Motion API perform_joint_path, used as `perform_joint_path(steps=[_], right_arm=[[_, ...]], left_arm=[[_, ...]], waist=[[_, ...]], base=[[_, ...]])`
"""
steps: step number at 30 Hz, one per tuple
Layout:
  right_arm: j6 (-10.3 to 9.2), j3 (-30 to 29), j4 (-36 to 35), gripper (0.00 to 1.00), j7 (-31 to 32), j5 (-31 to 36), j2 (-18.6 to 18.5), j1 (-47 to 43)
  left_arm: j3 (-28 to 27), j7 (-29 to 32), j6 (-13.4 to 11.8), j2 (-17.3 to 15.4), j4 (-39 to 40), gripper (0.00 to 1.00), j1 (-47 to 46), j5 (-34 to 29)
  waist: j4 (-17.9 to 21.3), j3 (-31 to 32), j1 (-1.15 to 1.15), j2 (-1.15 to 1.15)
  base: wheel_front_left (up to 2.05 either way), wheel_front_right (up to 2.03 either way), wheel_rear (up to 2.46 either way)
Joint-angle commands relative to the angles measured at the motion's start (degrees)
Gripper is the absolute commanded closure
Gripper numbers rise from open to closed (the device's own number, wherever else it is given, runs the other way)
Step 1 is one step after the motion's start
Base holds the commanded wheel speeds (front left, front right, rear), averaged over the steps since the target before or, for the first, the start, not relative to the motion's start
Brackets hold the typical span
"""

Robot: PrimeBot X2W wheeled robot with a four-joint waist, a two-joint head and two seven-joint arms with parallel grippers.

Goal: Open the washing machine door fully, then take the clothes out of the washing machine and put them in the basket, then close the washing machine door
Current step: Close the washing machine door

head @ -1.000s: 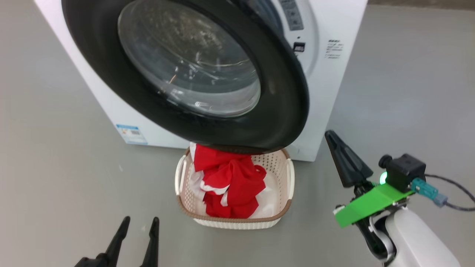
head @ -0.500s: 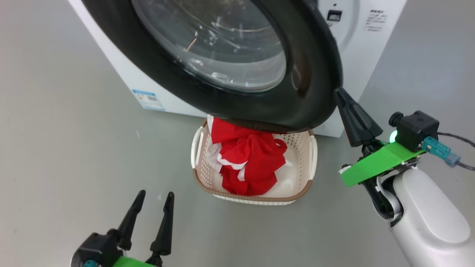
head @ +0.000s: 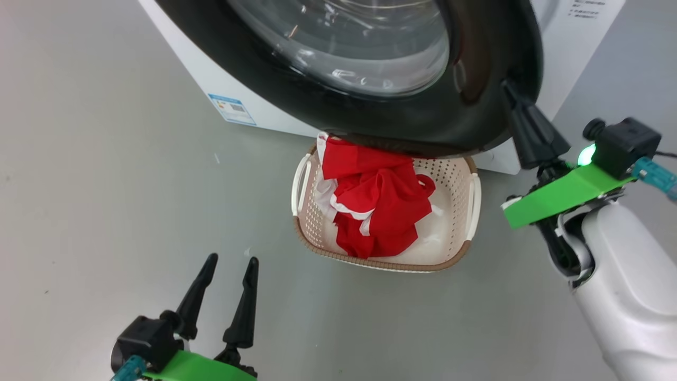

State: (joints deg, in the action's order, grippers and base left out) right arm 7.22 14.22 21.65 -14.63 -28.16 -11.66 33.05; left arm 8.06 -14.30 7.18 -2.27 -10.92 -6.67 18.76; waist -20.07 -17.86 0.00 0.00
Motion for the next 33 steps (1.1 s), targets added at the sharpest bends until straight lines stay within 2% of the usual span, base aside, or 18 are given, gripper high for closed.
perform_joint_path(steps=[1, 24, 33], right_arm=[[0.26, 0.25, -1.09, 1.0, -0.37, -0.33, 0.03, 1.6], [0.26, -8.06, 2.13, 1.0, -0.37, -0.09, -1.64, 12.8], [0.26, -11.34, 1.98, 1.0, -0.37, 0.26, -1.2, 15.26]], left_arm=[[-1.56, -0.7, 0.31, -0.61, 1.59, 0.0, -1.56, 0.36], [1.82, -0.7, 0.31, -0.61, 3.05, 0.0, -4.52, 2.08], [2.19, -0.7, 0.31, -0.61, 3.34, 0.0, -5.07, 2.33]], waist=[[-0.63, -0.69, 0.0, 0.0], [-3.81, -6.01, 0.0, 0.0], [-4.1, -6.84, 0.0, 0.0]], base=[[0.0, 0.0, 0.0], [0.0, 0.0, 0.0], [0.0, 0.0, 0.0]])
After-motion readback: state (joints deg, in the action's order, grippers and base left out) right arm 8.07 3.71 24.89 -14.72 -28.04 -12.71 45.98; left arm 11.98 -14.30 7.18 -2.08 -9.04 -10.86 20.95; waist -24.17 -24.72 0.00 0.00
